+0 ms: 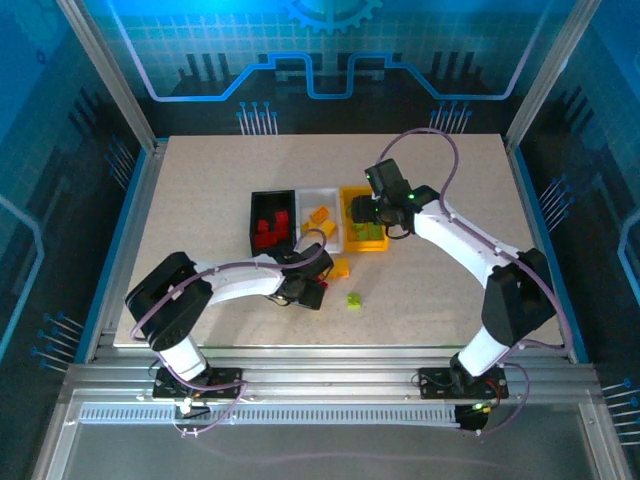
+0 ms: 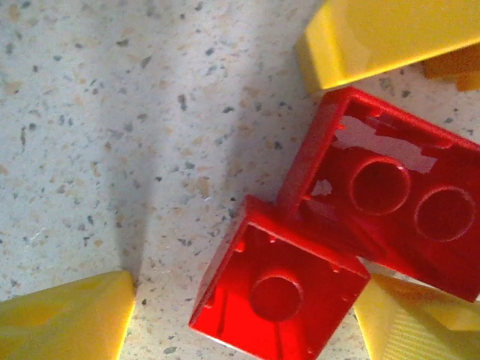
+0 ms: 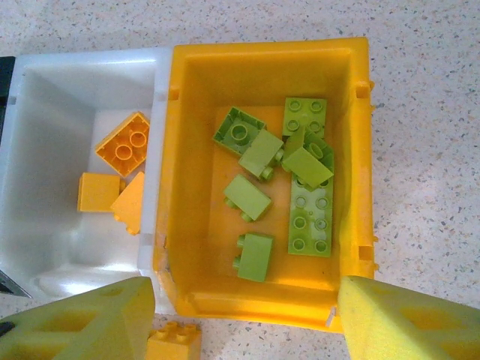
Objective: Sort the legos into containers by color
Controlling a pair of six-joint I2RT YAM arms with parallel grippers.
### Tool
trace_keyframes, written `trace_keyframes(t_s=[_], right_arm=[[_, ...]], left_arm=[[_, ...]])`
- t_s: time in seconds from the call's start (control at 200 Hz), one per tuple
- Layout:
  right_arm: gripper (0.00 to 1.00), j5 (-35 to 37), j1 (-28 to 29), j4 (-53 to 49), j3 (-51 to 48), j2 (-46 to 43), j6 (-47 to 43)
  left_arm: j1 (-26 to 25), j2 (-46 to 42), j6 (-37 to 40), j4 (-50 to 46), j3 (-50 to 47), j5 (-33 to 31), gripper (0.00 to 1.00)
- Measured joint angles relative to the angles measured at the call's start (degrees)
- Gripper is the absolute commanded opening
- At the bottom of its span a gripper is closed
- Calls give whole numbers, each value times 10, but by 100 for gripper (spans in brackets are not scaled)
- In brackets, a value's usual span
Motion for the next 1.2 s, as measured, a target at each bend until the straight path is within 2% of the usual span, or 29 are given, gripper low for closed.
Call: trace_keyframes(t_s=[0.245, 0.445, 0.64, 0.86, 0.935, 1.021, 1.126, 1.201], right_arm=[[66, -1, 0, 4, -16, -16, 0], [65, -1, 1, 7, -27, -17, 3], [65, -1, 5, 10, -30, -19, 5], [64, -1, 14, 15, -45, -35, 9], [64, -1, 20, 17, -50, -41, 9], [64, -2, 29, 18, -58, -46, 9], [64, -1, 40, 18, -71, -53, 9], [64, -2, 48, 17, -82, -60, 9]], left_arm=[[-3, 12, 24, 6, 13, 3, 51], [-4, 13, 24, 20, 12, -5, 39], [-4, -8, 11, 29, -10, -20, 35], [2, -131, -28, -18, -40, -50, 34], [24, -164, -38, -35, -24, -61, 34], [77, -181, -49, -37, 3, -64, 34], [148, -176, -53, -31, 41, -64, 34], [179, -154, -53, -30, 76, -64, 34]])
